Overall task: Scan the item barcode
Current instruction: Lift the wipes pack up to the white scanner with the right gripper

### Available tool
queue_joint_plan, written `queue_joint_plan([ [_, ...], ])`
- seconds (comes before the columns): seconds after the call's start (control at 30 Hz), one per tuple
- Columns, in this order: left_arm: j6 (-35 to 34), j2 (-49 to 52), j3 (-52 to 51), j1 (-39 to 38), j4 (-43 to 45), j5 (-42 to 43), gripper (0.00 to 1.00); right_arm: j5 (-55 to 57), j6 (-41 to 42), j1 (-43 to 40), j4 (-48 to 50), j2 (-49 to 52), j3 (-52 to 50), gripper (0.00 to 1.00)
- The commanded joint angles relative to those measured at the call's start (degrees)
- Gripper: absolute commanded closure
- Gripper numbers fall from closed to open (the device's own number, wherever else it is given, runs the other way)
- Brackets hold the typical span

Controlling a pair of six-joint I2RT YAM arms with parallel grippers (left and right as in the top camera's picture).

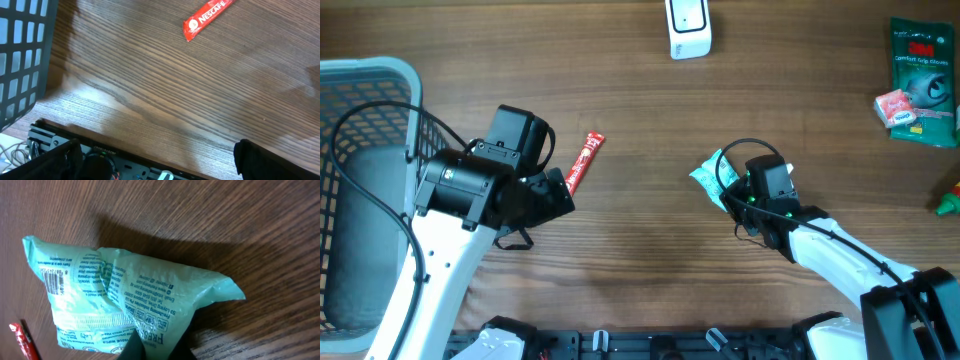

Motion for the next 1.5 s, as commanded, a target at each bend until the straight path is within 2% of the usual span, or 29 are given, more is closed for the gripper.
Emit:
queue_joint_plan([
  [0.0, 0.90, -0.42, 0.09, 0.20, -0.04, 0.26, 0.00, 1.14, -5.90, -0.22, -2.58, 1.09, -2.69, 0.96],
  [0.13, 0.90, -0.42, 0.09, 0.20, -0.02, 0.26, 0.00, -6.73, -18.12, -0.22, -5.81, -7.85, -0.94, 0.95],
  [0.27, 0.90, -0.42, 0.11, 0.20, -0.02, 0.26, 0.00, -10.34, -31.32, -0.22, -14.71, -21.03, 0.61, 0.95],
  [0.47, 0.90, -0.42, 0.11, 0.20, -0.02, 0.26, 0.00, -20.20, -44.94, -0.22, -24.63, -38.40, 0.74, 0.95],
  [0.63, 0.90, -0.42, 0.11, 0.20, -0.02, 0.26, 0.00, -28.35, -46.53, -0.22, -29.22, -47.06, 0.74, 0.95],
  [0.77, 0.90, -0.42, 0.11, 0.20, -0.02, 0.26, 0.00, -40.46, -48.35, -0.22, -32.20, -48.61, 0.74, 0.96],
  [1.23, 0.90, -0.42, 0.11, 0.20, -0.02, 0.26, 0.00, -41.24, -49.00, -0.22, -29.09, -48.61, 1.40, 0.95],
  [1.47, 0.90, -0.42, 0.11, 0.20, -0.02, 0.26, 0.00, -51.23, -51.67, -0.22, -29.77, -48.61, 1.40, 0.95],
])
